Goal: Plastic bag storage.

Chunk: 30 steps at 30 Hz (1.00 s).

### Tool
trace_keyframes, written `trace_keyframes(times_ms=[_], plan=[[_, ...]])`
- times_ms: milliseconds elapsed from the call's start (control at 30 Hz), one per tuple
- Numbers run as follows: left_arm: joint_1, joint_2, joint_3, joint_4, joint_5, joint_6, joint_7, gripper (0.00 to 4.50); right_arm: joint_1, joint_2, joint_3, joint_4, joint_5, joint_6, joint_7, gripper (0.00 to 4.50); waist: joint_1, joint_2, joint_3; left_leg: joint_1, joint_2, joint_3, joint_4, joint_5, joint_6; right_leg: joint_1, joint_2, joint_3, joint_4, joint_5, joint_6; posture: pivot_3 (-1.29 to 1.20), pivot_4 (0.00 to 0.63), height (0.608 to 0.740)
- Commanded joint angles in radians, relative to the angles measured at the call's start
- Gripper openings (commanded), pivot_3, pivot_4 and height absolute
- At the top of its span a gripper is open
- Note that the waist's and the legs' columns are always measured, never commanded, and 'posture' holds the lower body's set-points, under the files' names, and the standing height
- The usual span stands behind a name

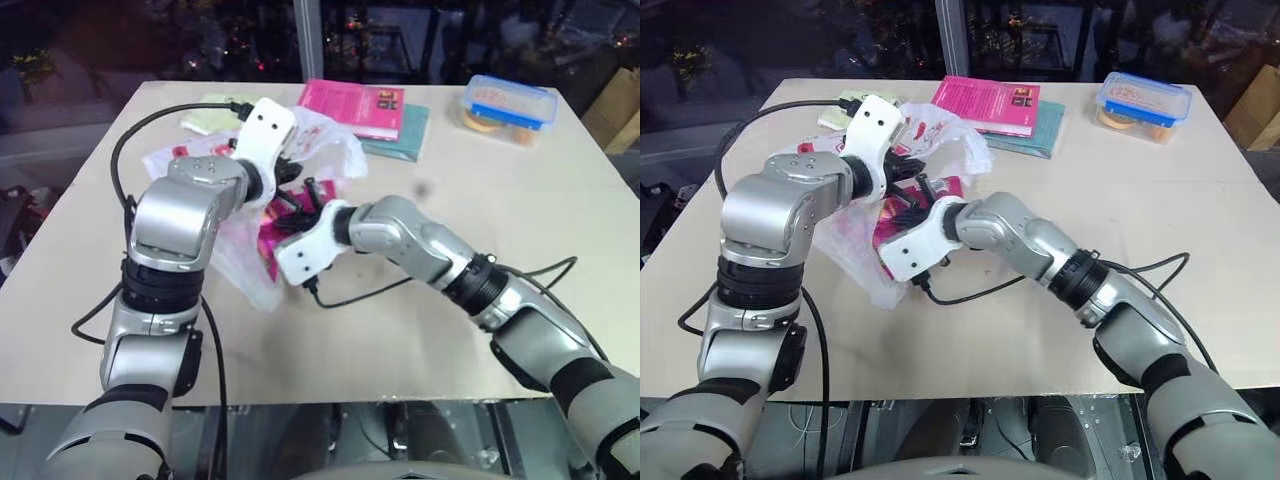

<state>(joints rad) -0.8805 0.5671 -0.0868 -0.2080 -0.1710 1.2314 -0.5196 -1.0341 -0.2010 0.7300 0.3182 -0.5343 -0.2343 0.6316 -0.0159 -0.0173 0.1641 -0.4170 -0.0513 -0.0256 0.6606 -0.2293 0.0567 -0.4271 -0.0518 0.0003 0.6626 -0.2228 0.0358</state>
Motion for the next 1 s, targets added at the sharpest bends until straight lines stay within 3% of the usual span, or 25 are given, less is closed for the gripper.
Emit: trace_keyframes(times_ms=[33, 167, 333, 500, 633, 833, 933, 1000], plan=[[-0.008, 0.028, 0.020, -0.031, -0.003, 0.002, 0.010, 0.00, -0.036, 0.025, -0.026, 0.024, -0.019, -0.066, -0.040, 0.07, 0.000, 0.000, 0.000, 0.000, 0.000, 0.000, 0.000, 0.000, 0.000, 0.000, 0.000, 0.000, 0.000, 0.000, 0.000, 0.00, 0.150, 0.740], [-0.001, 0.045, 0.036, -0.018, -0.004, -0.005, 0.022, 0.00, -0.031, 0.043, -0.041, 0.014, -0.022, -0.078, -0.041, 0.07, -0.001, 0.000, 0.000, 0.000, 0.000, 0.000, 0.000, 0.000, 0.000, -0.001, 0.000, 0.000, 0.000, 0.000, 0.000, 0.00, 0.150, 0.740], [0.015, 0.089, 0.037, 0.065, 0.053, -0.091, 0.073, 0.00, 0.037, -0.020, -0.068, -0.131, 0.026, -0.094, 0.037, 0.07, -0.001, 0.000, 0.000, 0.000, 0.000, 0.000, 0.000, 0.000, 0.000, -0.001, 0.001, 0.000, 0.000, 0.000, 0.000, 0.00, 0.150, 0.740], [0.024, 0.072, 0.024, 0.061, 0.044, -0.097, 0.077, 0.00, 0.022, -0.018, -0.080, -0.080, 0.046, -0.128, 0.053, 0.07, 0.001, 0.000, 0.000, 0.000, 0.000, 0.000, 0.000, 0.000, 0.000, -0.001, 0.000, 0.000, 0.000, 0.000, 0.000, 0.00, 0.150, 0.740], [0.028, 0.029, 0.048, -0.028, -0.040, -0.049, 0.025, 0.00, -0.027, 0.044, -0.082, 0.100, 0.017, -0.184, -0.038, 0.07, -0.001, 0.000, 0.000, 0.000, 0.000, 0.000, 0.000, 0.000, 0.000, -0.001, 0.001, 0.001, 0.000, 0.000, 0.000, 0.00, 0.150, 0.740], [0.063, 0.032, 0.067, -0.174, -0.137, 0.060, -0.026, 0.00, -0.247, 0.203, -0.078, 0.626, -0.096, -0.252, -0.446, 0.07, -0.022, 0.000, 0.000, 0.001, 0.000, 0.001, -0.005, 0.002, -0.003, -0.002, 0.001, 0.003, 0.001, 0.000, -0.001, 0.00, 0.150, 0.740], [0.072, 0.016, 0.096, -0.196, -0.165, 0.122, -0.017, 0.00, -0.308, 0.243, -0.052, 0.789, -0.152, -0.239, -0.575, 0.07, -0.025, 0.000, 0.000, 0.002, 0.000, 0.000, -0.008, 0.003, -0.004, -0.004, 0.002, 0.003, 0.000, -0.001, -0.002, 0.00, 0.150, 0.740], [0.077, -0.001, 0.111, -0.214, -0.182, 0.161, -0.015, 0.00, -0.323, 0.263, -0.056, 0.864, -0.153, -0.234, -0.586, 0.07, -0.028, 0.000, 0.000, 0.002, 0.000, 0.000, -0.010, 0.003, -0.005, -0.005, 0.002, 0.003, 0.000, -0.001, -0.003, 0.00, 0.150, 0.740]])
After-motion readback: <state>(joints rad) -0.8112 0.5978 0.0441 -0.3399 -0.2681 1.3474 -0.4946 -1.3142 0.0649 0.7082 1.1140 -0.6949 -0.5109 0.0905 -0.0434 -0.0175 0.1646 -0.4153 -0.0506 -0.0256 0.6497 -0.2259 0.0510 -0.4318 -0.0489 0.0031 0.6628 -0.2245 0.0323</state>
